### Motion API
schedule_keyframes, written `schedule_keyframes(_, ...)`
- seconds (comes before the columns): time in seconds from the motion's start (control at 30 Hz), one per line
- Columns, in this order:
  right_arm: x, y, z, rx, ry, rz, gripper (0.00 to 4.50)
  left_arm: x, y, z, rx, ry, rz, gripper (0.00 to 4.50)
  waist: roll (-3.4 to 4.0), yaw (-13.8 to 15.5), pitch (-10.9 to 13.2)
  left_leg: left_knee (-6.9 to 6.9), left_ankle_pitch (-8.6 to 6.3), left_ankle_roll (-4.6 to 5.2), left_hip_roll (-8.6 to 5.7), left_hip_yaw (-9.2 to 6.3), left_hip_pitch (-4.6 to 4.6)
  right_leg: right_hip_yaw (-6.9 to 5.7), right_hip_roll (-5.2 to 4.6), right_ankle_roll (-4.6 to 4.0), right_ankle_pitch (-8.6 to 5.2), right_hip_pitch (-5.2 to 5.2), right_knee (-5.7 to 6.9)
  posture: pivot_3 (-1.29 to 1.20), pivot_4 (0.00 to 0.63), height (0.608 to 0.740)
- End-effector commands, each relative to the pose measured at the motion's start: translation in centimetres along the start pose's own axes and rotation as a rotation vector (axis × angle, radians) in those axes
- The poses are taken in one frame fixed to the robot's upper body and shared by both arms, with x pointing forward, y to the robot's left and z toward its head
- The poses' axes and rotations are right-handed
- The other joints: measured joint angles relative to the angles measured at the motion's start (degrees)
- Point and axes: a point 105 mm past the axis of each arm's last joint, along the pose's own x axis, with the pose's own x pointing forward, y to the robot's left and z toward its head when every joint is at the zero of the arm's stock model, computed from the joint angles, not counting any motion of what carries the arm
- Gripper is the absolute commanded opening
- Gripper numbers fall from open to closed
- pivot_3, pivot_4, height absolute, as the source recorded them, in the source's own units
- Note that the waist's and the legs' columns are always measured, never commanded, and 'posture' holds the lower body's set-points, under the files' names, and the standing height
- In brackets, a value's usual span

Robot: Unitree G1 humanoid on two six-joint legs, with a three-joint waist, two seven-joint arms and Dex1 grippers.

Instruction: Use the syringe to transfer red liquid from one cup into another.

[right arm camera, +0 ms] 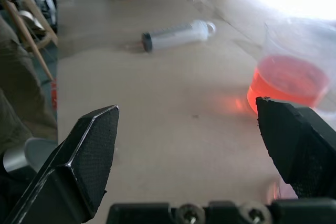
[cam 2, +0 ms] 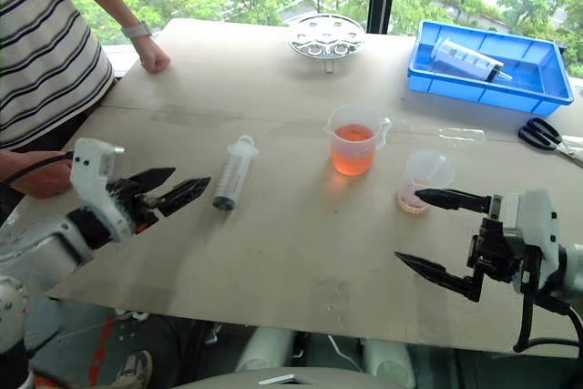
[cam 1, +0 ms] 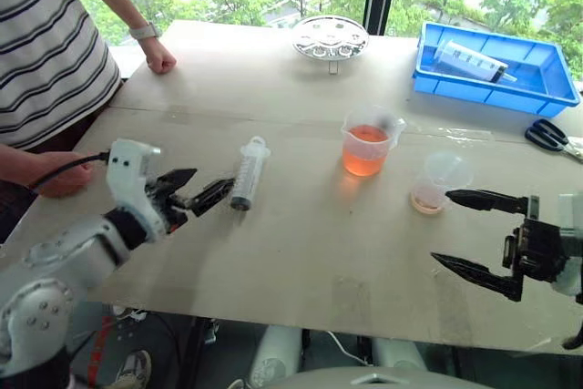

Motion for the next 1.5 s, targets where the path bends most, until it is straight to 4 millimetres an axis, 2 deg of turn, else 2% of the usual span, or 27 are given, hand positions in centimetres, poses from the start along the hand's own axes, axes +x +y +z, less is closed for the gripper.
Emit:
schedule_keyframes(0.03, 1.4, 0.1, 1.0, -0.019, -0.025, 0.069, 4.5, 1.3, 1.1, 0.8, -0.003, 0.125, 0.117, 4.46, -0.06, 0.0, 0.0, 0.04, 0.0, 0.0, -0.04, -0.03, -0.03, -0.04, 0.02, 0.01, 0.0, -0.03, 0.03, 0.0, 0.15, 0.74)
schedule_keyframes(0.13, 2.3, -0.2, 1.5, -0.03, -0.043, 0.101, 4.5, 3.2, 1.1, 1.2, -0.101, 0.228, 0.078, 4.46, -0.19, 0.0, 0.0, 0.06, 0.03, -0.03, -0.17, -0.1, -0.1, -0.36, 0.19, 0.05, 0.02, -0.05, 0.08, 0.0, 0.15, 0.74)
schedule_keyframes(0.2, 2.7, -0.2, 1.5, -0.032, -0.032, 0.13, 4.5, 4.6, 1.5, 1.2, -0.113, 0.306, 0.109, 4.46, -0.2, -0.2, 0.0, 0.04, 0.04, -0.05, -0.22, -0.11, -0.09, -0.35, 0.24, 0.06, 0.03, -0.04, 0.1, 0.0, 0.15, 0.74)
schedule_keyframes(0.3, 3.2, -0.4, 1.6, -0.05, -0.034, 0.157, 4.5, 6.7, 0.9, 2.3, -0.129, 0.384, 0.092, 4.46, -0.32, -0.1, 0.1, -0.04, 0.12, -0.21, -0.24, -0.17, -0.17, -0.36, 0.03, 0.06, 0.03, -0.14, 0.08, 0.0, 0.15, 0.74)
schedule_keyframes(0.4, 3.3, -0.9, 1.8, -0.075, -0.039, 0.152, 4.5, 7.8, 0.7, 2.3, -0.147, 0.471, 0.102, 4.46, -0.33, -0.1, 0.1, -0.05, 0.17, -0.32, -0.27, -0.28, -0.2, -0.46, -0.02, 0.06, 0.03, -0.14, 0.06, 0.0, 0.15, 0.74)
schedule_keyframes(0.5, 3.4, -1.1, 1.9, -0.087, -0.037, 0.147, 4.5, 8.4, 0.0, 2.5, -0.128, 0.53, 0.088, 4.46, -0.33, -0.2, 0.1, -0.06, 0.18, -0.33, -0.28, -0.28, -0.2, -0.42, -0.07, 0.06, 0.03, -0.14, 0.06, 0.0, 0.15, 0.74)
schedule_keyframes(0.63, 3.7, -0.9, 2.2, -0.082, -0.039, 0.141, 4.5, 8.1, 0.3, 1.8, -0.114, 0.607, 0.113, 4.46, -0.33, -0.3, 0.1, -0.07, 0.23, -0.42, -0.28, -0.34, -0.2, -0.31, -0.09, 0.05, 0.03, -0.14, 0.08, 0.0, 0.15, 0.74)
schedule_keyframes(0.9, 4.2, -1.1, 3.1, -0.051, -0.07, 0.126, 4.5, 8.1, -0.1, -0.5, -0.065, 0.7, 0.133, 4.46, -0.33, 0.0, 0.1, -0.1, 0.29, -0.52, -0.3, -0.42, -0.21, -0.27, -0.14, 0.04, 0.03, -0.13, 0.1, 0.0, 0.15, 0.74)
schedule_keyframes(1.0, 4.4, -1.1, 3.1, -0.048, -0.069, 0.127, 4.5, 8.5, -0.5, -1.4, -0.068, 0.716, 0.134, 3.63, -0.33, 0.0, 0.1, -0.1, 0.29, -0.52, -0.31, -0.44, -0.22, -0.29, -0.15, 0.04, 0.03, -0.12, 0.08, 0.0, 0.15, 0.74)
schedule_keyframes(1.13, 4.4, -1.1, 3.0, -0.039, -0.068, 0.116, 4.5, 8.6, -0.5, -2.5, -0.062, 0.731, 0.143, 1.97, -0.22, 0.0, 0.0, -0.1, 0.3, -0.52, -0.32, -0.42, -0.21, -0.27, -0.16, 0.03, 0.03, -0.12, 0.09, 0.0, 0.15, 0.74)
schedule_keyframes(1.2, 4.5, -1.1, 3.0, -0.027, -0.069, 0.108, 4.5, 8.4, -0.4, -2.6, -0.063, 0.723, 0.143, 1.4, -0.19, 0.0, 0.0, -0.1, 0.3, -0.52, -0.33, -0.43, -0.2, -0.28, -0.16, 0.03, 0.03, -0.11, 0.09, 0.0, 0.15, 0.74)
schedule_keyframes(1.27, 4.7, -1.2, 3.0, -0.016, -0.073, 0.1, 4.5, 8.0, -0.1, -2.4, -0.053, 0.703, 0.147, 1.4, -0.19, 0.0, 0.0, -0.09, 0.3, -0.52, -0.33, -0.42, -0.2, -0.27, -0.16, 0.03, 0.03, -0.11, 0.1, 0.0, 0.15, 0.74)
schedule_keyframes(1.37, 5.0, -1.4, 2.7, 0.033, -0.057, 0.08, 4.5, 7.2, 0.2, -0.3, -0.095, 0.578, 0.12, 1.4, -0.18, -0.2, 0.0, -0.09, 0.3, -0.53, -0.33, -0.41, -0.19, -0.25, -0.16, 0.03, 0.03, -0.12, 0.1, 0.0, 0.15, 0.74)
schedule_keyframes(1.5, 5.0, -3.2, 3.0, 0.001, -0.071, -0.056, 4.5, 5.7, -2.0, 5.7, -0.128, 0.198, -0.049, 1.4, -0.24, -0.2, 0.1, -0.14, 0.34, -0.59, -0.29, -0.42, -0.23, -0.26, -0.14, 0.01, 0.02, -0.18, 0.08, 0.0, 0.15, 0.74)
